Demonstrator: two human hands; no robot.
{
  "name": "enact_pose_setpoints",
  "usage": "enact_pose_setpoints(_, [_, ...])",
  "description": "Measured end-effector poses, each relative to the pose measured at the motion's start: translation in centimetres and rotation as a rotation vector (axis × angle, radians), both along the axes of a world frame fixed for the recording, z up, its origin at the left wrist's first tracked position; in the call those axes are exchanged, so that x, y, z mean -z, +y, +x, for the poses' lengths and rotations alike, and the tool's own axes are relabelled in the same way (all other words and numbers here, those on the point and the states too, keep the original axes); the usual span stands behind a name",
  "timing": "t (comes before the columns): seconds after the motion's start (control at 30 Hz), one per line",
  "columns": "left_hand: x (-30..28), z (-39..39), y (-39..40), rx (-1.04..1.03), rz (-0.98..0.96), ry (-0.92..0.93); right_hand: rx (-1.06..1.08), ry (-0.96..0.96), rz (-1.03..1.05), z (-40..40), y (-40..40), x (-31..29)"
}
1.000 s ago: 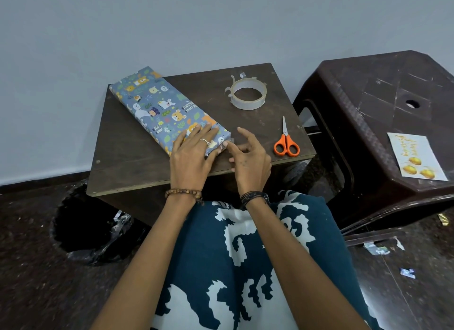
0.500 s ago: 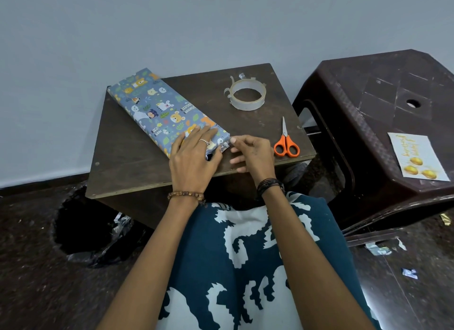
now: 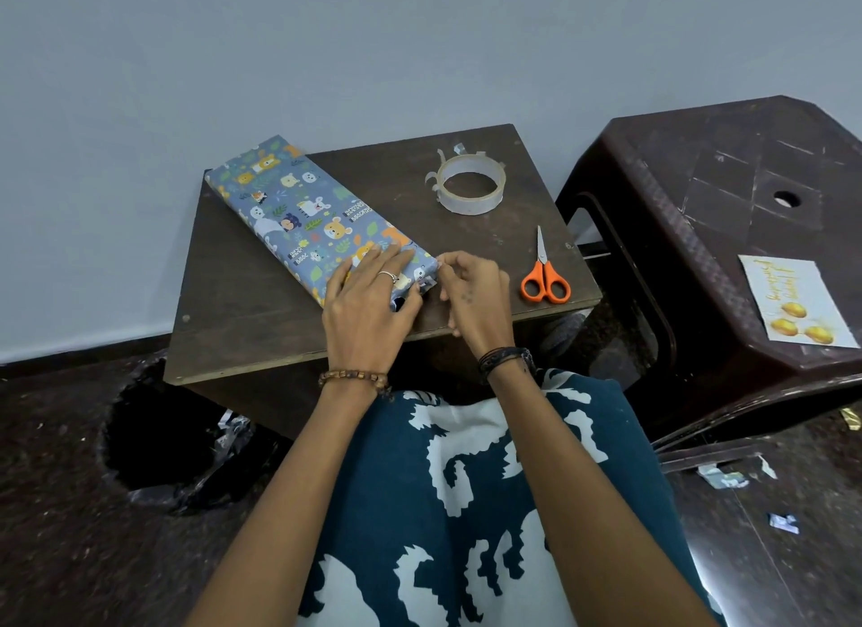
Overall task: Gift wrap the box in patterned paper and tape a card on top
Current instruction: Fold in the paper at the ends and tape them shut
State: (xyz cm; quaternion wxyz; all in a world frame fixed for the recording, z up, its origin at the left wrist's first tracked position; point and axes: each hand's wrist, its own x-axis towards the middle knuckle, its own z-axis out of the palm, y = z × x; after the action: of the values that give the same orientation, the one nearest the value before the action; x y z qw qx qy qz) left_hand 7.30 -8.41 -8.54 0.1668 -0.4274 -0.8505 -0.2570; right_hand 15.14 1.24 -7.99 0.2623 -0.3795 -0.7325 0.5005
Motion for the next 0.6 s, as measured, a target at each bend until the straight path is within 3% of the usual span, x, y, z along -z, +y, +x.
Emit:
enact_pose_setpoints(0.1, [0.0,0.1,0.1,-0.001,0.000,0.004,-0.039,-0.012,0.072,0.3,0.0,-0.1])
enact_pose_setpoints(0.27, [0.0,0.3,0.4,-0.021,0.022,0.004,-0.119,-0.260,0.308,0.6,0.0,-0.9])
enact_pose_setpoints(0.5, [0.2,0.6,0.9,-0.059,0.062,0.022,0.112,-0.143,0.617,-2.7,3.9,-2.1])
enact_pose_setpoints(0.6, [0.5,0.8,1.3,-0.088,0.057,0.039,0.078,-0.237,0.691,-4.5,6.2,-1.4])
